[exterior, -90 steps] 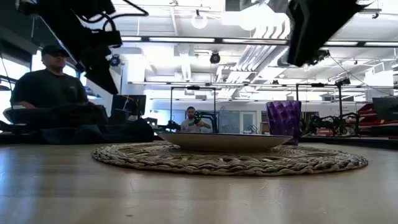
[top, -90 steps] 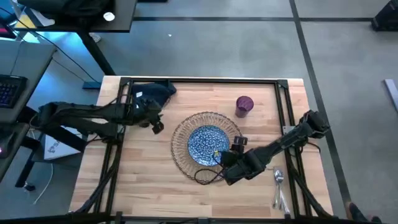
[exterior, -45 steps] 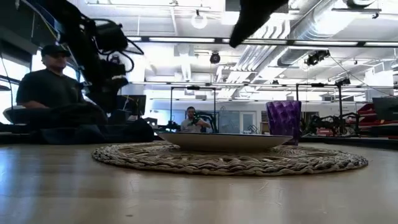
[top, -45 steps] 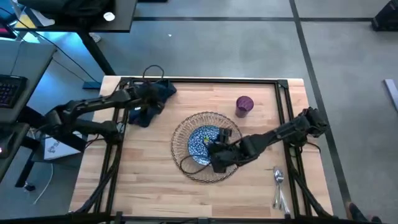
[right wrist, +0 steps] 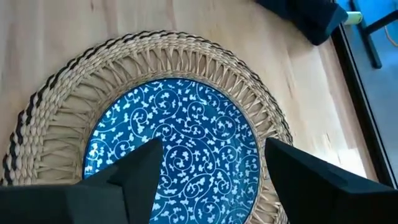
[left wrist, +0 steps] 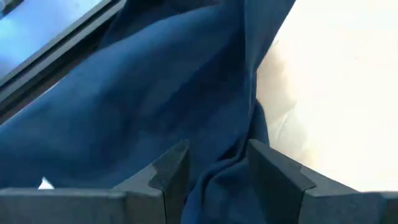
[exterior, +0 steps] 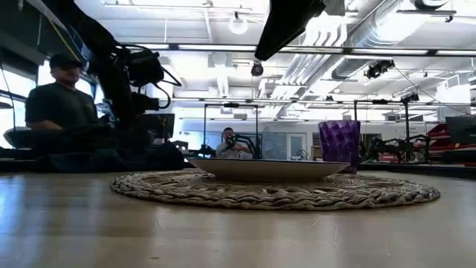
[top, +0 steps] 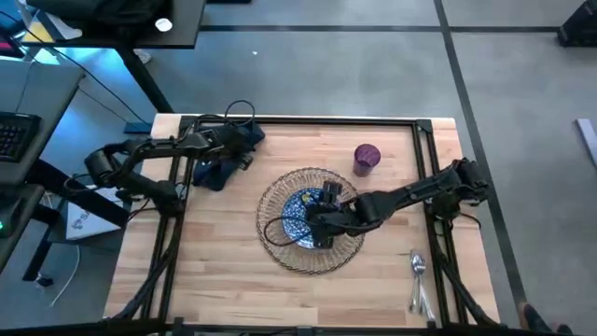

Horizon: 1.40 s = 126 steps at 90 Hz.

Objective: Set table place
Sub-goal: Fold the blue table napkin

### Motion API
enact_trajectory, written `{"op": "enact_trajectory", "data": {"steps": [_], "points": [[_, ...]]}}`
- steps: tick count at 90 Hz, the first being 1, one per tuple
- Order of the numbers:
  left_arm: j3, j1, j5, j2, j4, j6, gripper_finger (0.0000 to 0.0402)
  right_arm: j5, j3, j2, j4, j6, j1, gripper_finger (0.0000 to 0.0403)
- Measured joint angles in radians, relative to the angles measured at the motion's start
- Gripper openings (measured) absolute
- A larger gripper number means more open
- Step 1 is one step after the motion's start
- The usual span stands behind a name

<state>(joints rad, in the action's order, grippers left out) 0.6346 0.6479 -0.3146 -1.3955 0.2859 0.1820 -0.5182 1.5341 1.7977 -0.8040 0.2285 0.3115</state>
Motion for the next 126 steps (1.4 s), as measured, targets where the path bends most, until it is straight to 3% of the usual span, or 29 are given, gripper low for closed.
{"op": "enact_trajectory", "data": {"steps": [15, 51, 67, 77, 84, 102, 126], "points": [[0.000, -0.001, 0.050, -0.056, -0.074, 0.026, 0.0142, -0.001, 0.000, 0.000, 0.020, -0.002, 0.000, 0.0252], [0.000, -0.003, 0.017, -0.167, -0.262, -0.010, 0.0135, -0.004, 0.000, 0.000, 0.032, -0.002, -0.038, 0.0252], [0.000, -0.003, -0.034, -0.160, -0.295, -0.073, 0.0081, -0.005, 0.000, 0.000, 0.050, -0.010, -0.065, 0.0252], [0.000, -0.003, -0.032, -0.160, -0.293, -0.090, 0.0019, -0.005, -0.001, 0.000, 0.075, -0.042, -0.080, 0.0252], [0.000, -0.003, -0.005, -0.154, -0.291, -0.089, 0.0008, -0.005, -0.001, 0.000, 0.101, -0.072, -0.089, 0.0252], [0.002, -0.014, 0.067, -0.066, -0.282, -0.087, 0.0001, -0.006, -0.001, 0.000, 0.196, -0.156, -0.118, 0.0252], [0.002, -0.057, 0.173, 0.179, -0.280, -0.077, 0.0000, -0.005, -0.001, 0.000, 0.251, -0.256, -0.158, 0.0252]]}}
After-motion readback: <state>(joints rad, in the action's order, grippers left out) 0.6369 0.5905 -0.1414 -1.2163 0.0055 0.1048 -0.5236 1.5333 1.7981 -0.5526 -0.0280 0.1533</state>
